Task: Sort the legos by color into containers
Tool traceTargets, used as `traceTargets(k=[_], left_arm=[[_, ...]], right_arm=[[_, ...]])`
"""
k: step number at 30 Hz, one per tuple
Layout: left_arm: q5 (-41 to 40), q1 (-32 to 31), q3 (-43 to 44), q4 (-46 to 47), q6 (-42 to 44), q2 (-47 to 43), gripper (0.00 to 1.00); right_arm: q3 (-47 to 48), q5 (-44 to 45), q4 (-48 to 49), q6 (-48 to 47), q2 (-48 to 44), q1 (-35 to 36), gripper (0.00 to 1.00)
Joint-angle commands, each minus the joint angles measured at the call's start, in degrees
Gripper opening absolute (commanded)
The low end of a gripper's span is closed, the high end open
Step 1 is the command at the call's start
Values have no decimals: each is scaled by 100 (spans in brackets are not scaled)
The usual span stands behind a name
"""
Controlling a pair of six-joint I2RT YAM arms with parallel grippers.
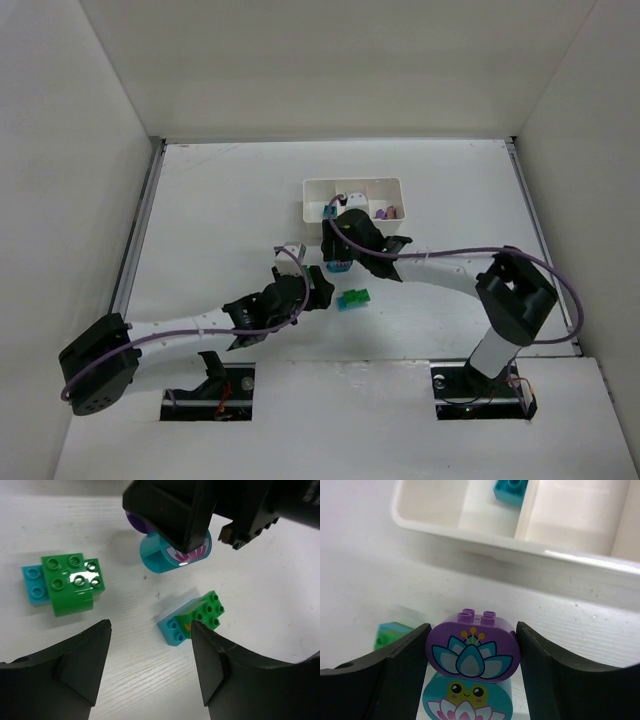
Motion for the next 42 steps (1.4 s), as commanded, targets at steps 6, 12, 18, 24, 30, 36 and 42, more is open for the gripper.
traceTargets(k=[6, 12, 18, 24, 30, 36, 42], left_arm=[[-399, -190, 196, 1862, 113, 444, 67], [-804, -173, -112, 3349, -187, 725, 69], [-980, -129, -25, 3658, -572, 1042, 69], [-953, -41, 151, 3737, -679, 1253, 67], [-848, 73, 265, 4001, -583, 1393, 66], [-839, 91, 371, 4238, -468, 1639, 54], [-707, 56, 415, 4308, -459, 1824, 39]], right_arm=[[17, -85, 183, 231, -699, 22, 55], [-158, -498, 376, 503, -1015, -109, 55], [-255, -833, 499, 750, -1217, -347, 55], [-317, -1000, 666, 960, -1358, -417, 55], [-492, -1272, 912, 1136, -1367, -426, 55], [-668, -1404, 1123, 1286, -1349, -417, 55], [-747, -1422, 1281, 1374, -1376, -444, 55]])
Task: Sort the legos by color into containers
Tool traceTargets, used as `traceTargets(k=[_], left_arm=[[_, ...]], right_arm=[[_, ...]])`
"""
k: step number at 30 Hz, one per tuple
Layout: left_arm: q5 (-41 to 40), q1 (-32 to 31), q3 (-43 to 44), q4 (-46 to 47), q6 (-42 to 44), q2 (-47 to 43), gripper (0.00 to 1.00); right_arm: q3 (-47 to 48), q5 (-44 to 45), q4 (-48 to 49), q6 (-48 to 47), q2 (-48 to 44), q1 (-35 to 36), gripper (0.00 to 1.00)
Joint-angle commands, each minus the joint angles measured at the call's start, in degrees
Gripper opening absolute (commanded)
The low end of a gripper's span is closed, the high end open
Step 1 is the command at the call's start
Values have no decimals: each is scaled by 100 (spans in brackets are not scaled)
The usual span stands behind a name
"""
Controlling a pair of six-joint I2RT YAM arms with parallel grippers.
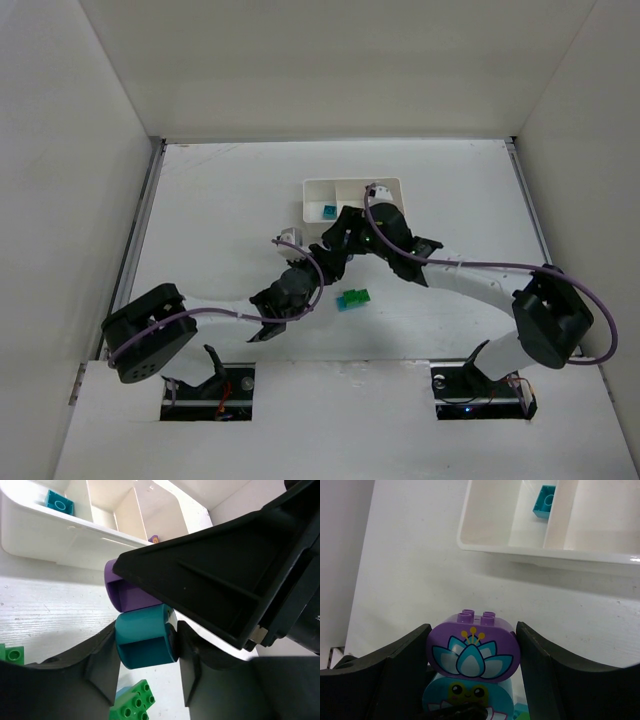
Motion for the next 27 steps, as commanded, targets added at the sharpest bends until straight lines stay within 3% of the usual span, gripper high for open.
traceTargets(k=[1, 4, 8, 27], left_arm=[[97, 7, 244, 529, 37, 12, 35], [115, 8, 200, 530, 46, -31, 25], [202, -27, 139, 459, 63, -181, 21], [-131, -300, -538, -533, 248, -1472, 17]], right_arm=[[-15, -167, 468, 132, -163, -15, 55], [-68, -167, 556, 150, -171, -50, 55], [-191, -185, 705, 203, -303, -191, 55], [-797, -413, 978, 124, -1305, -683, 55]])
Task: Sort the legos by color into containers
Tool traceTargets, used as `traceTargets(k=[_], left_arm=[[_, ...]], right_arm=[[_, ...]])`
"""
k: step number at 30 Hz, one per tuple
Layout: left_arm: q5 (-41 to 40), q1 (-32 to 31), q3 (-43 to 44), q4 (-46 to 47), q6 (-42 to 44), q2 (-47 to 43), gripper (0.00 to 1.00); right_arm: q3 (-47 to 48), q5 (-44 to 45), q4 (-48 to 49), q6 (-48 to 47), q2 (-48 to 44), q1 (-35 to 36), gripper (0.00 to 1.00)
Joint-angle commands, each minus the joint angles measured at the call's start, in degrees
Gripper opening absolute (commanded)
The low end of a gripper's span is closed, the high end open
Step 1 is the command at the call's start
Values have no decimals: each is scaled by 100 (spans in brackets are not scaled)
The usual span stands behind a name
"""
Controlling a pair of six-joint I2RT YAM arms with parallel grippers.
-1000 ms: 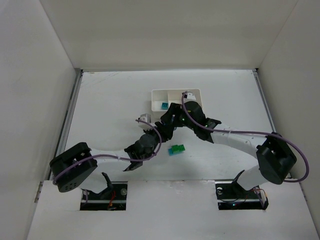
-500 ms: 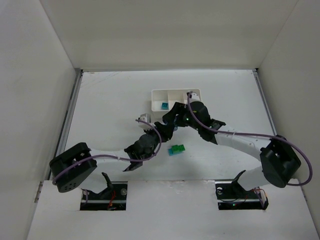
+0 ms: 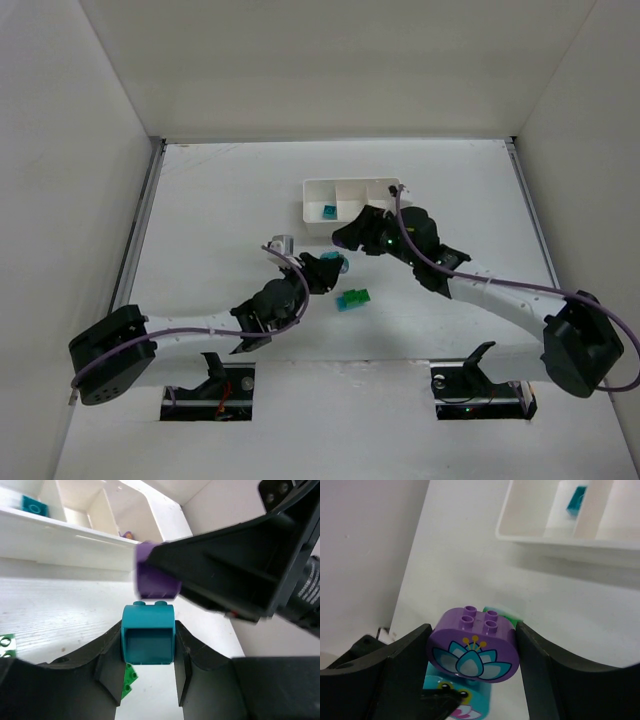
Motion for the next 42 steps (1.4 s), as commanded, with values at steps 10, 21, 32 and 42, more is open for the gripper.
traceTargets(k=[10, 21, 32, 42], left_arm=[[-287, 19, -232, -456, 102, -611, 17], [-260, 89, -215, -1001, 163, -1235, 17], [-111, 291, -241, -1195, 172, -1464, 18], [178, 608, 320, -1537, 259, -1219, 19]], right_arm=[[-180, 382, 482, -189, -493, -518, 55], [-171, 356, 421, -329, -599, -764, 55], [40, 602, 394, -602, -142, -896, 55], [-407, 1295, 420, -866, -747, -957, 55]])
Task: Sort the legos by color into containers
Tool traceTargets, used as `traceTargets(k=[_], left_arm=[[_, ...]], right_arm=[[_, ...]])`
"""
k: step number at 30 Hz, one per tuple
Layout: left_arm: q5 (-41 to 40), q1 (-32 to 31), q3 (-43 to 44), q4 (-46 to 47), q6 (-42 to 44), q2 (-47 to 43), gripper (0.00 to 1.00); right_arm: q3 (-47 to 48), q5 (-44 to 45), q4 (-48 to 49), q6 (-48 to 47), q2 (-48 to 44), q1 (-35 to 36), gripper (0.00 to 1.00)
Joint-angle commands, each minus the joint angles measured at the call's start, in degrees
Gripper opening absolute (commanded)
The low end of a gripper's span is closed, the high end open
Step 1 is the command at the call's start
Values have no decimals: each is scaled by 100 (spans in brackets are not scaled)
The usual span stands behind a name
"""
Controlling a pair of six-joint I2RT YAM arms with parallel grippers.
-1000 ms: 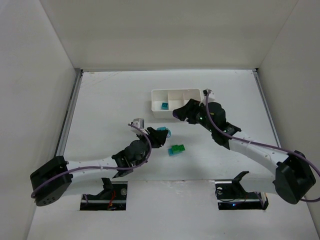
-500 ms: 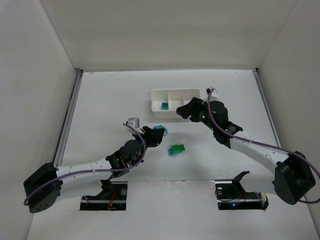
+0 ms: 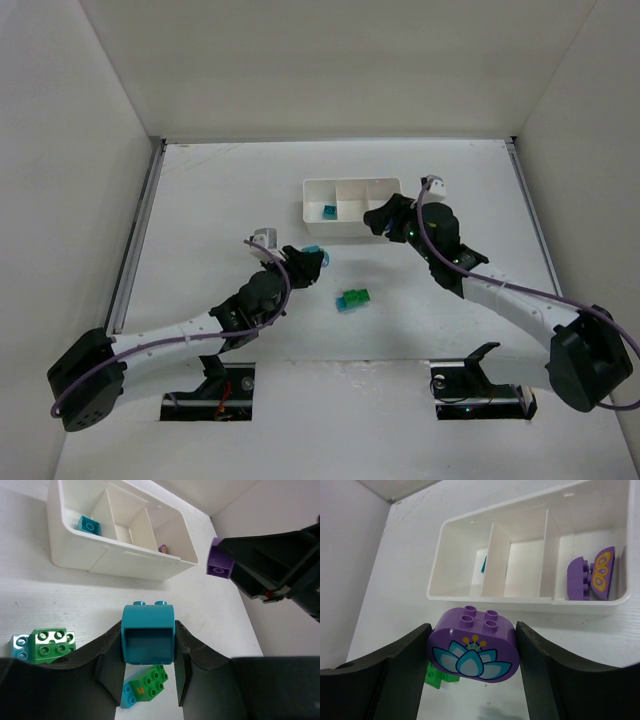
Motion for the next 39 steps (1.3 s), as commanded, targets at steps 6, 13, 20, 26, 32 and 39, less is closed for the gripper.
traceTargets(k=[6, 13, 20, 26, 32, 39], left_arm=[[617, 320, 1771, -306, 469, 1493, 19], [952, 619, 3291, -342, 785, 2970, 19], [1549, 892, 4750, -587, 680, 4341, 19], [1655, 839, 5753, -948, 759, 5195, 19], [1594, 795, 6281, -1053, 882, 5678, 19], [1585, 892, 6651, -1282, 891, 6065, 19]], right_arm=[[-1028, 948, 311, -127, -1265, -324, 56], [-1495, 976, 452, 207, -1767, -773, 56], [-1618, 975, 540, 374, -1785, -782, 56], [-1688, 1072, 593, 401, -1873, -817, 56], [-1697, 1063, 610, 444, -1855, -817, 56], [-1715, 1072, 593, 453, -1882, -817, 56]])
